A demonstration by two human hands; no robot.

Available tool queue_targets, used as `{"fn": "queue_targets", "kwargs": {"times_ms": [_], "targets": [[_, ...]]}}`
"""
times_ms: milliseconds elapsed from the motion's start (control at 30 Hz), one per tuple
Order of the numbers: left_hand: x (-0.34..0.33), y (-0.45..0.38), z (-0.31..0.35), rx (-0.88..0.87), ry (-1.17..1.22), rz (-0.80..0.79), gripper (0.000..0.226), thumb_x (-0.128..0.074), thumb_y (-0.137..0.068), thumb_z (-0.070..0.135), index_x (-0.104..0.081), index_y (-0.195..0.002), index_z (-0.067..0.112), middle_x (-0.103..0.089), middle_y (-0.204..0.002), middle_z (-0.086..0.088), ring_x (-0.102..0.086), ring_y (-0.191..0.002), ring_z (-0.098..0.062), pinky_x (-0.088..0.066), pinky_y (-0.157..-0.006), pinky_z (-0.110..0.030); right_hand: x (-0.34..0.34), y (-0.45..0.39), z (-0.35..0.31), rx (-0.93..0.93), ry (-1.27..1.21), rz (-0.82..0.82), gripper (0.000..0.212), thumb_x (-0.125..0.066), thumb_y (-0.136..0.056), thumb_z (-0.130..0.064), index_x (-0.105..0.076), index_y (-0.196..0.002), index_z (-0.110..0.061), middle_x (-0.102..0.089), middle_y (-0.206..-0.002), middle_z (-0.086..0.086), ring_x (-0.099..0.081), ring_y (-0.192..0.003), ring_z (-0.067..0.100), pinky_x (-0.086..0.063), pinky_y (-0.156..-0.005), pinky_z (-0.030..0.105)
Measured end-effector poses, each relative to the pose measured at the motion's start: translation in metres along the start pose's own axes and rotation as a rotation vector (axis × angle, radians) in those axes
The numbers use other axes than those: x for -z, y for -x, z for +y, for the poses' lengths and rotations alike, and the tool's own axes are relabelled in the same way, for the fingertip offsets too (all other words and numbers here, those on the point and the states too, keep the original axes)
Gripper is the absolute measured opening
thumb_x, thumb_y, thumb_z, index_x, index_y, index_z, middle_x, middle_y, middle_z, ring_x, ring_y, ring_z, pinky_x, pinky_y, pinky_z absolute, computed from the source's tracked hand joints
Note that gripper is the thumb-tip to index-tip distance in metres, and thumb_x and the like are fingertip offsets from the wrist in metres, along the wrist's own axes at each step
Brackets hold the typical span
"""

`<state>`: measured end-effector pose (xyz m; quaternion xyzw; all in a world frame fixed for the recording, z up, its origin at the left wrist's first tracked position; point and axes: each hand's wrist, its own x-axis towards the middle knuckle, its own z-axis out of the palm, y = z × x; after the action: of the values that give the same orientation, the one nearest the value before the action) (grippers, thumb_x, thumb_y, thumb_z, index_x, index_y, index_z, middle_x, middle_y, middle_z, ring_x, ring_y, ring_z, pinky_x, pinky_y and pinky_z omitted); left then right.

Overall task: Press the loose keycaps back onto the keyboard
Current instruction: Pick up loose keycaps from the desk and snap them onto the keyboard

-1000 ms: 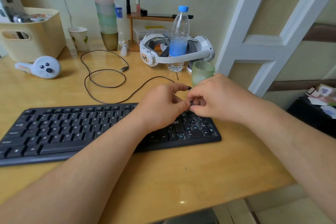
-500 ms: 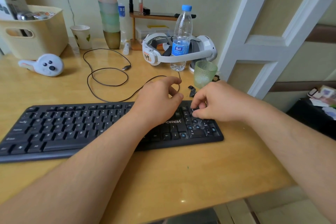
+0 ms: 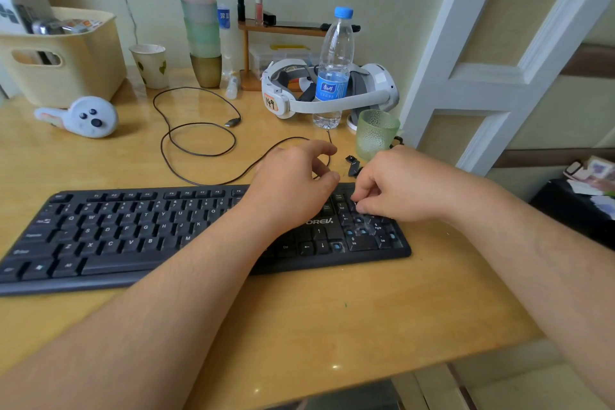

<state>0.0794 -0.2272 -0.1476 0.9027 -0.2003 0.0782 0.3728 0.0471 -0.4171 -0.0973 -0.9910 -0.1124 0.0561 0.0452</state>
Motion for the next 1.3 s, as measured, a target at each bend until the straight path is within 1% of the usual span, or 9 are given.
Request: {"fn": "queue_targets", "kwargs": {"times_ms": [100,233,367,600,900,967,1100,1200,1300], "targets": [[0.000,-0.001,0.000,-0.002,0.002,0.006,0.040,-0.063,-0.096,0.043,-0.058,-0.136,0.041,-0.071,-0.097,0.022,-0.058,-0.117,-0.019,-0.047,-0.104,-0.047,0.000,-0.003,0.000,-0.019,-0.026,0.001,0.004,-0.074,-0.092,-0.033,-0.078,-0.091,-0.035,-0.070,-0.086,-0.019,-0.064,-0.087,0.004,-0.056,-0.082,0.031],[-0.002,0.000,0.000,-0.006,0.001,0.006,0.041,-0.063,-0.096,0.043,-0.058,-0.136,0.042,-0.070,-0.097,0.022,-0.057,-0.118,-0.019,-0.047,-0.104,-0.047,-0.001,-0.012,0.000,-0.089,-0.125,0.009,0.008,-0.079,-0.088,-0.027,-0.078,-0.081,-0.031,-0.069,-0.075,-0.015,-0.064,-0.076,0.004,-0.049,-0.067,0.026],[-0.002,-0.001,-0.001,-0.009,-0.005,0.007,0.041,-0.063,-0.096,0.042,-0.058,-0.136,0.042,-0.071,-0.097,0.023,-0.057,-0.119,-0.019,-0.047,-0.104,-0.047,0.006,-0.022,-0.002,-0.127,-0.146,-0.032,0.014,-0.089,-0.079,-0.025,-0.076,-0.075,-0.027,-0.070,-0.072,-0.012,-0.066,-0.074,0.008,-0.047,-0.065,0.026],[-0.003,0.000,-0.003,-0.006,-0.018,-0.032,0.041,-0.061,-0.094,0.041,-0.057,-0.136,0.042,-0.071,-0.095,0.022,-0.056,-0.119,-0.023,-0.047,-0.104,-0.048,0.017,-0.035,-0.010,-0.180,-0.019,-0.174,0.022,-0.089,-0.079,-0.032,-0.070,-0.083,-0.023,-0.071,-0.091,-0.003,-0.066,-0.087,0.017,-0.051,-0.070,0.031],[-0.002,0.001,0.000,0.004,-0.027,-0.048,0.038,-0.058,-0.097,0.032,-0.060,-0.133,0.041,-0.071,-0.096,0.020,-0.057,-0.117,-0.023,-0.047,-0.104,-0.046,0.022,-0.033,-0.023,-0.145,0.096,-0.224,0.023,-0.082,-0.087,-0.032,-0.067,-0.095,-0.016,-0.066,-0.090,-0.001,-0.064,-0.093,0.021,-0.047,-0.065,0.029],[-0.002,0.002,0.001,0.002,-0.057,-0.045,0.037,-0.053,-0.098,0.023,-0.066,-0.125,0.043,-0.071,-0.102,0.017,-0.055,-0.117,-0.023,-0.046,-0.104,-0.044,0.021,-0.033,-0.024,-0.141,0.090,-0.217,0.022,-0.082,-0.087,-0.031,-0.067,-0.093,-0.016,-0.065,-0.088,-0.001,-0.063,-0.090,0.021,-0.045,-0.062,0.028],[0.002,0.006,0.011,-0.001,-0.177,-0.133,0.057,-0.046,-0.089,0.004,-0.073,-0.116,0.047,-0.070,-0.114,0.013,-0.042,-0.124,-0.023,-0.038,-0.106,-0.042,0.020,-0.032,-0.018,-0.135,0.037,-0.167,0.022,-0.087,-0.082,-0.030,-0.067,-0.082,-0.021,-0.067,-0.084,-0.003,-0.063,-0.082,0.017,-0.044,-0.061,0.027],[0.001,0.007,0.014,-0.037,-0.245,-0.195,0.063,-0.044,-0.085,0.004,-0.072,-0.116,0.051,-0.068,-0.123,0.015,-0.038,-0.124,-0.024,-0.033,-0.107,-0.047,0.018,-0.027,-0.010,-0.142,-0.047,-0.134,0.022,-0.089,-0.079,-0.030,-0.069,-0.079,-0.022,-0.069,-0.081,-0.003,-0.065,-0.077,0.016,-0.046,-0.061,0.028],[-0.002,0.008,0.012,-0.065,-0.279,-0.224,0.063,-0.043,-0.088,0.008,-0.069,-0.118,0.057,-0.062,-0.132,0.018,-0.037,-0.124,-0.024,-0.031,-0.107,-0.049,0.019,-0.023,-0.001,-0.165,-0.138,-0.094,0.020,-0.087,-0.082,-0.029,-0.069,-0.081,-0.020,-0.069,-0.071,-0.001,-0.061,-0.061,0.013,-0.042,-0.052,0.022]]}}
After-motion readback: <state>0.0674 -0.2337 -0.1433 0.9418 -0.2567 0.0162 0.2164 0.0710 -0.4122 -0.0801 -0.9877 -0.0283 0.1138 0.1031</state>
